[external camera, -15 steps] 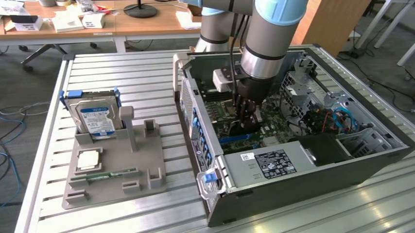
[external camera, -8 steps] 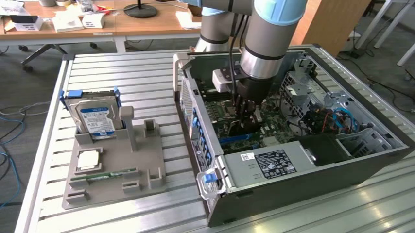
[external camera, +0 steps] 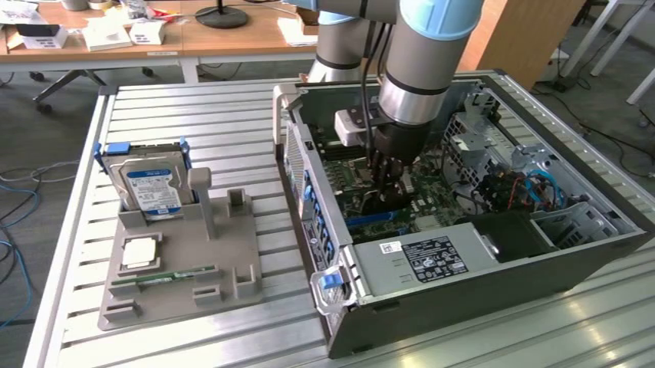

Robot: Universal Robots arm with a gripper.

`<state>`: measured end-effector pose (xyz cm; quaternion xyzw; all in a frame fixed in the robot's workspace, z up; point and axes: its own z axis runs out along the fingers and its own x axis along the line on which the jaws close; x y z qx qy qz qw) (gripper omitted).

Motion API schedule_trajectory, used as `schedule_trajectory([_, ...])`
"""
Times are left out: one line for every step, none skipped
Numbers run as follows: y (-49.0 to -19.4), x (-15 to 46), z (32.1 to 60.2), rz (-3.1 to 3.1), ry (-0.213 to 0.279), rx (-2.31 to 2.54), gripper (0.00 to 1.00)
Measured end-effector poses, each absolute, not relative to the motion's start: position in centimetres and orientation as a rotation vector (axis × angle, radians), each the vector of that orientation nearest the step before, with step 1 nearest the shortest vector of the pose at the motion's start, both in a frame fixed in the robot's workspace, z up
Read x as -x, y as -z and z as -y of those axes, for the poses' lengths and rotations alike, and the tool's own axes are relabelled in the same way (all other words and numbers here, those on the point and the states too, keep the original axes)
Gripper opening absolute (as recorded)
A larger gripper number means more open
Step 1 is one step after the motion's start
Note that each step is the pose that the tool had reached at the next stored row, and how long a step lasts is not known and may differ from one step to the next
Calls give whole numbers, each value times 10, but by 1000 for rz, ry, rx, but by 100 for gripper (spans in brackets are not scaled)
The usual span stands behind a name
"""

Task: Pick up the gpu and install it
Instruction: 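Insert the gpu into the slot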

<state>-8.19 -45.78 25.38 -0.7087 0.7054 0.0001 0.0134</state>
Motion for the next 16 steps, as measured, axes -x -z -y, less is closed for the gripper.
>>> schedule_trajectory([-254,82,458,-2197,0,2208,26])
schedule_trajectory([-254,83,458,-2197,0,2208,26])
schedule_trajectory([-254,83,458,-2197,0,2208,26])
schedule_trajectory([-254,83,458,-2197,0,2208,26])
schedule_trajectory([-254,83,458,-2197,0,2208,26])
schedule_trajectory([-254,83,458,-2197,0,2208,26])
schedule_trajectory([-254,83,458,-2197,0,2208,26])
schedule_trajectory([-254,83,458,-2197,0,2208,26])
schedule_trajectory([-254,83,457,-2197,0,2208,26])
schedule_trajectory([-254,83,457,-2197,0,2207,26])
schedule_trajectory([-254,83,456,-2197,0,2207,26])
schedule_trajectory([-254,83,456,-2197,0,2208,26])
schedule_trajectory([-254,83,456,-2197,0,2208,26])
schedule_trajectory([-254,84,456,-2197,0,2208,26])
schedule_trajectory([-254,84,456,-2197,0,2208,26])
schedule_trajectory([-254,84,456,-2197,0,2208,26])
